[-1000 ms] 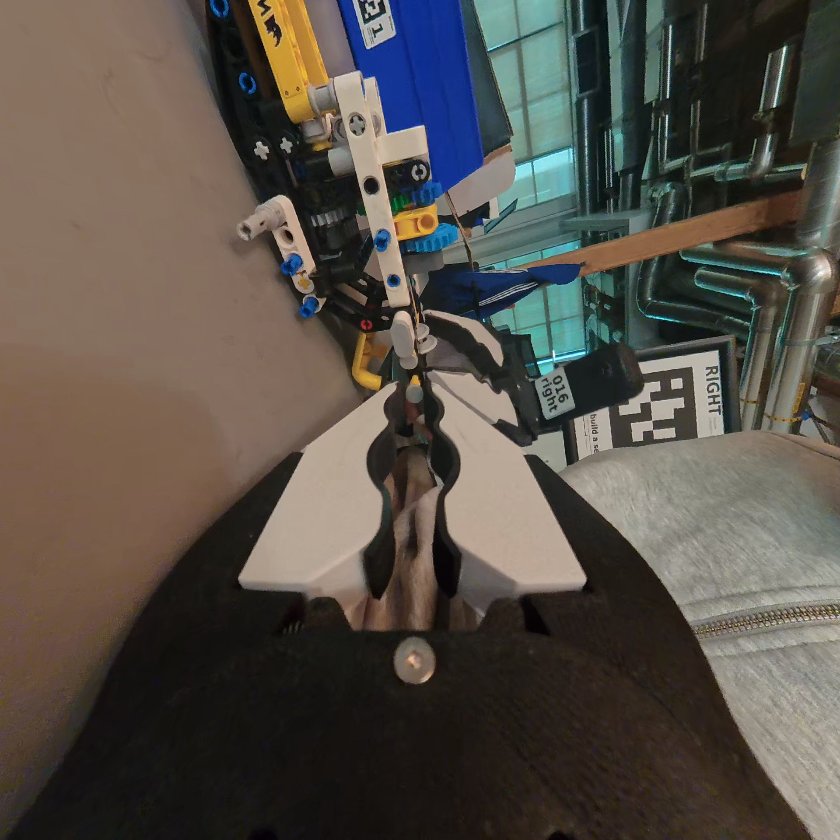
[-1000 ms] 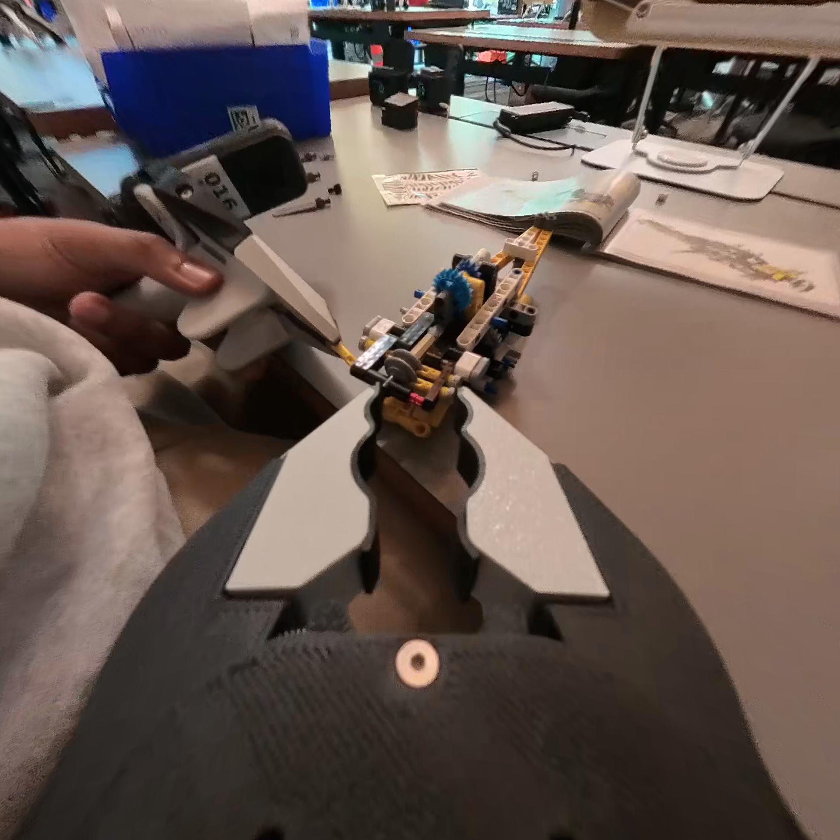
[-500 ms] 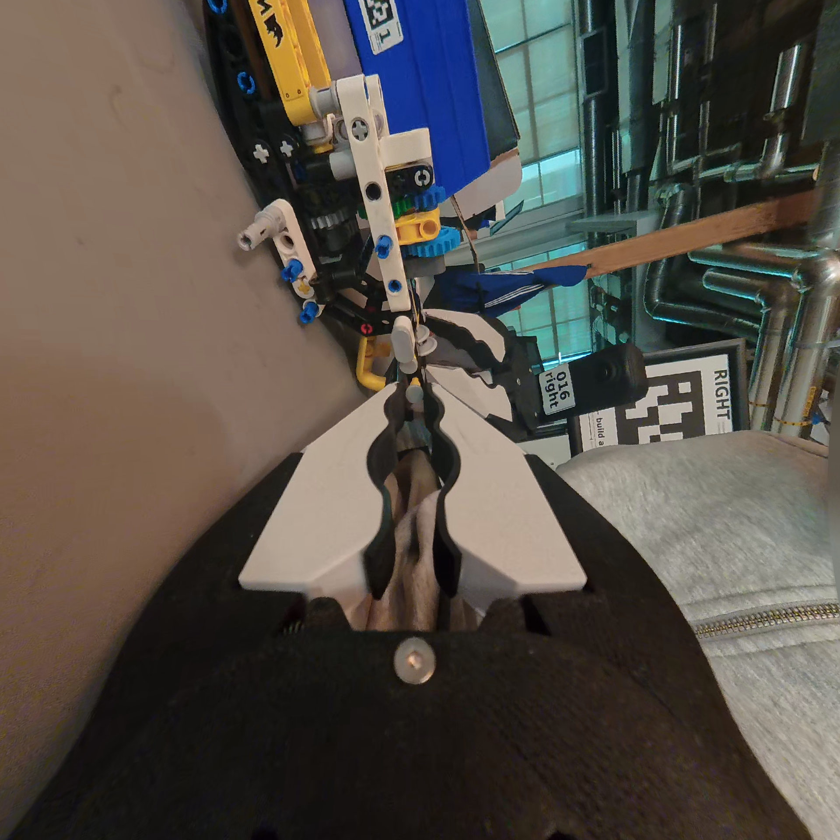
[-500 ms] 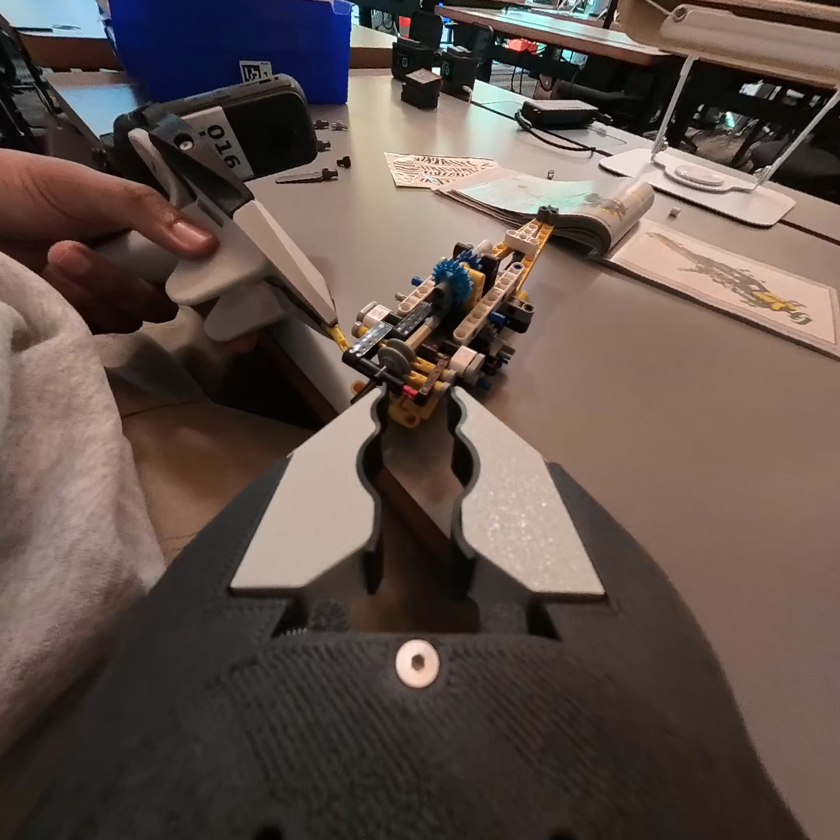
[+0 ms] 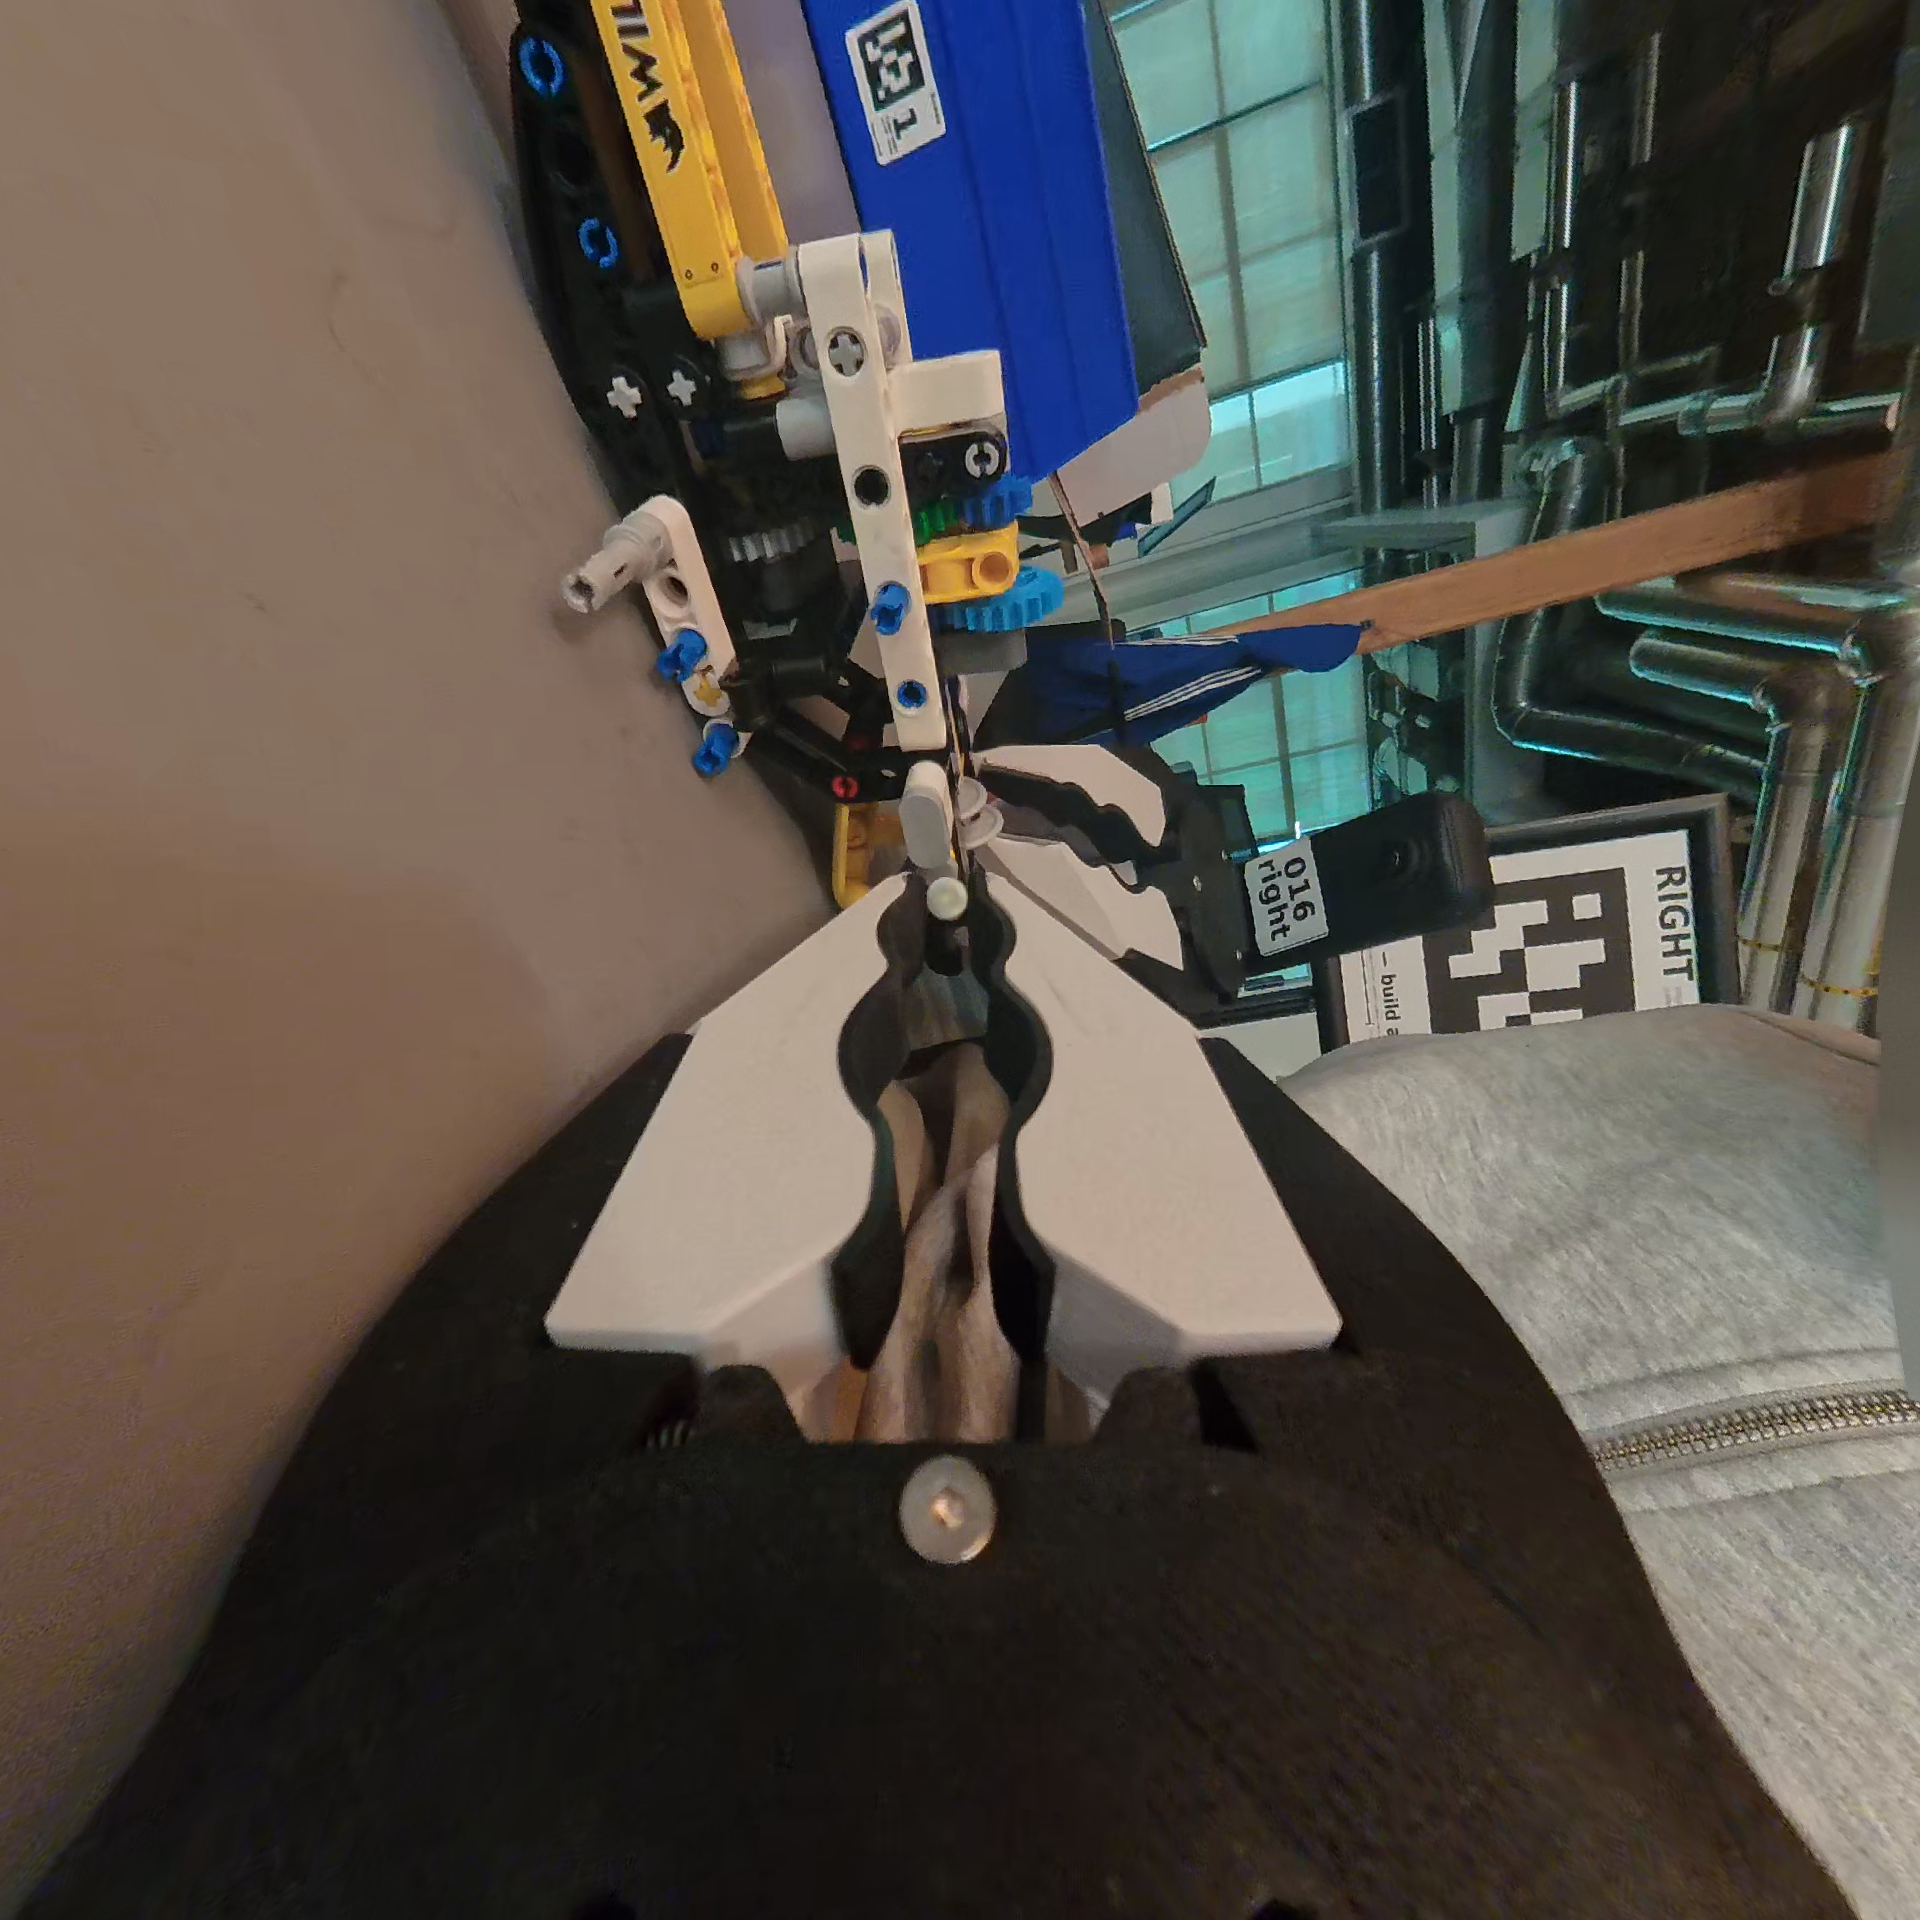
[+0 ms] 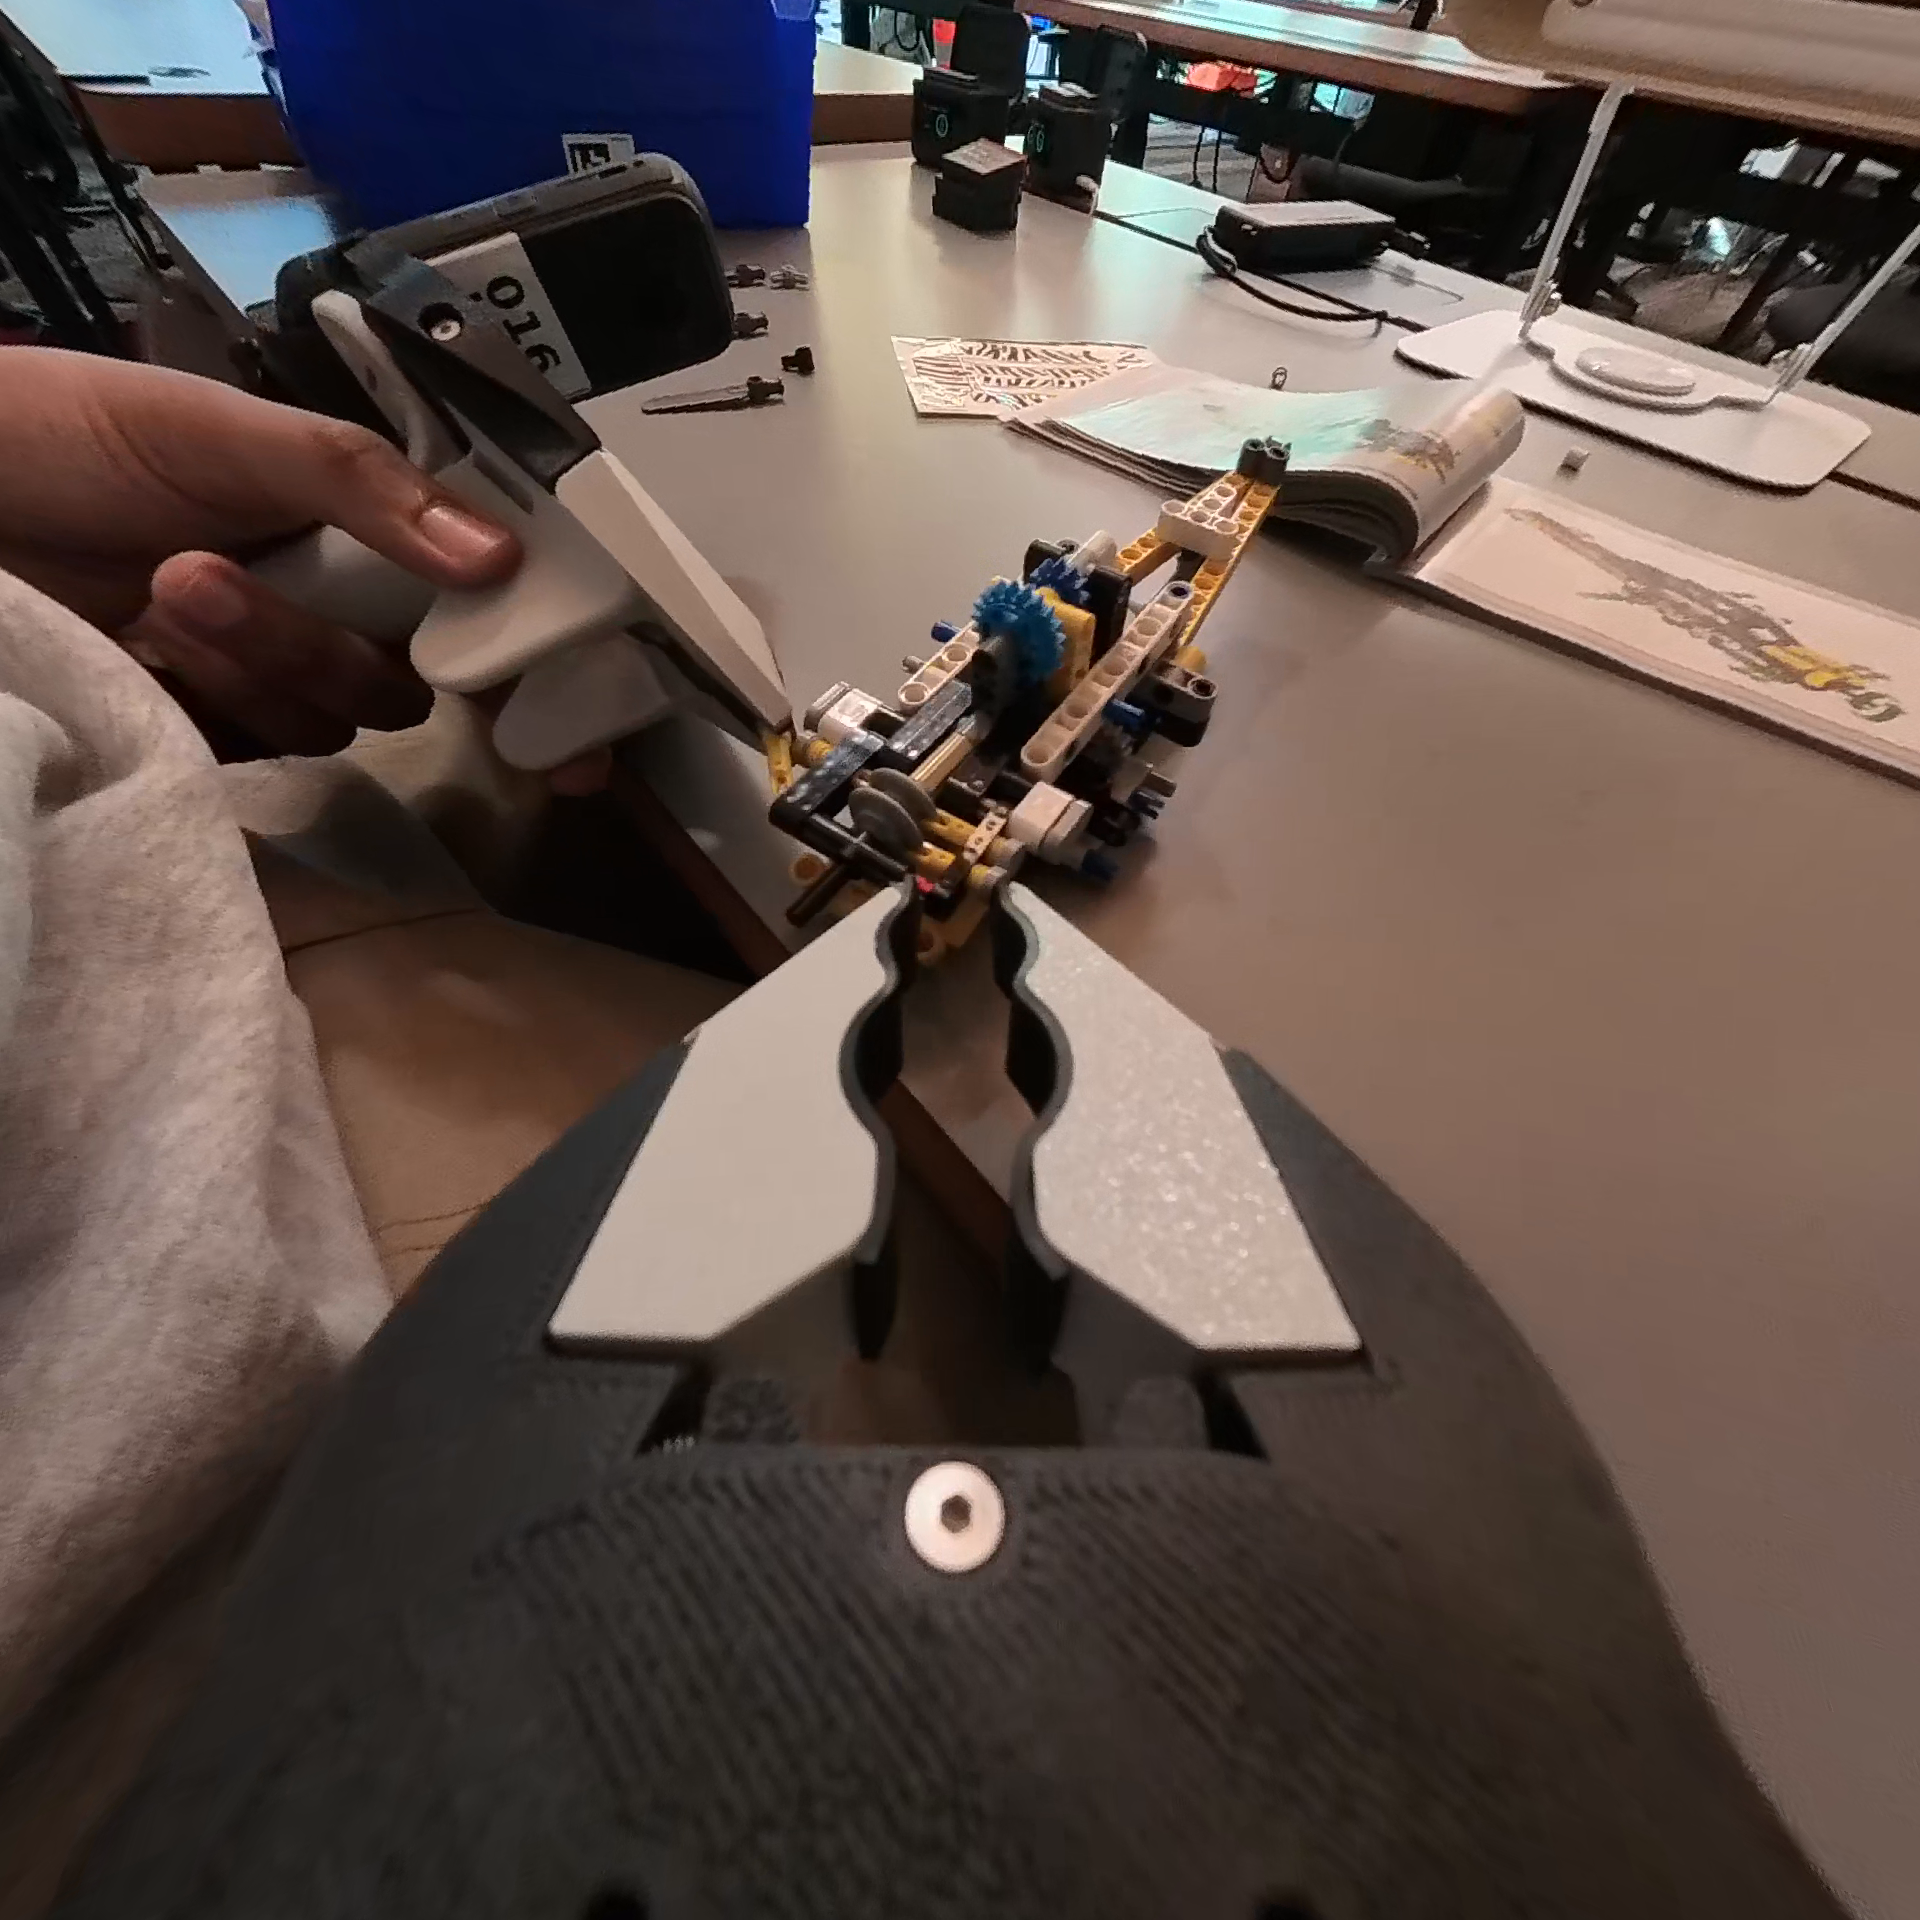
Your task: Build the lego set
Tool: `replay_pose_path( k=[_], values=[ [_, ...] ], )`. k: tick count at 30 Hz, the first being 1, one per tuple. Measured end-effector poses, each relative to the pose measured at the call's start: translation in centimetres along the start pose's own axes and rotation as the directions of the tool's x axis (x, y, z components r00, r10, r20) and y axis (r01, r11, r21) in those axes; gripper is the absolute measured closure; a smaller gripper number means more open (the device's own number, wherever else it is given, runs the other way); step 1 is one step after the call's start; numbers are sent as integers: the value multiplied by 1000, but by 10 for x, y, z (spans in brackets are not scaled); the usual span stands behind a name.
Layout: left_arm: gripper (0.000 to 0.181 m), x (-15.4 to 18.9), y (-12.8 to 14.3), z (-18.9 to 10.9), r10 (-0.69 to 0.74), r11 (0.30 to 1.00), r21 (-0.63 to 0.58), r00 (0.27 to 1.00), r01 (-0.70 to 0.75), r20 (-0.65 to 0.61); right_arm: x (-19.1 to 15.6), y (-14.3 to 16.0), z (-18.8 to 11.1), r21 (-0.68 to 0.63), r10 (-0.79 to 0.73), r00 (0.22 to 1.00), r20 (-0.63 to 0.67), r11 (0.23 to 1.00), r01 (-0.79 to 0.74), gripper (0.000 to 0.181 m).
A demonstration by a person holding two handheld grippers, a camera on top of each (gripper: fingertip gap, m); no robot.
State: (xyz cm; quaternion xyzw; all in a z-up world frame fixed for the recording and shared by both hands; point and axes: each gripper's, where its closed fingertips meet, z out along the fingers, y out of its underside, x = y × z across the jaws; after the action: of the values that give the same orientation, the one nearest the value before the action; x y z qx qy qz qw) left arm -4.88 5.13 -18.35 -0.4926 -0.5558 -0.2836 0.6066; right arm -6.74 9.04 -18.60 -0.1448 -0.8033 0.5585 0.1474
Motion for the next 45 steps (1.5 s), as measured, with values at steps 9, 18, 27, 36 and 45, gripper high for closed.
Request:
replay_pose_path(
  k=[9,18,27,36,45],
  values=[
    [176,4,3,-1,-11,1000,5,1000,12,-28,8,-4,-3,44,220,974,62,974,-223,157],
    [176,-19,-21,-33,112,994,-6,969,-113,219,22,-13,-9,109,415,898,142,896,-431,154],
    [173,-53,-46,-64,315,948,-195,812,-249,492,11,-2,-1,20,347,930,122,936,-352,156],
    [136,-51,-72,-85,275,954,-58,783,-294,557,19,-4,-8,39,423,897,130,902,-431,159],
    [154,5,-6,-26,286,954,0,904,-301,317,4,-4,-11,2,351,929,119,935,-354,168]
  ],
)
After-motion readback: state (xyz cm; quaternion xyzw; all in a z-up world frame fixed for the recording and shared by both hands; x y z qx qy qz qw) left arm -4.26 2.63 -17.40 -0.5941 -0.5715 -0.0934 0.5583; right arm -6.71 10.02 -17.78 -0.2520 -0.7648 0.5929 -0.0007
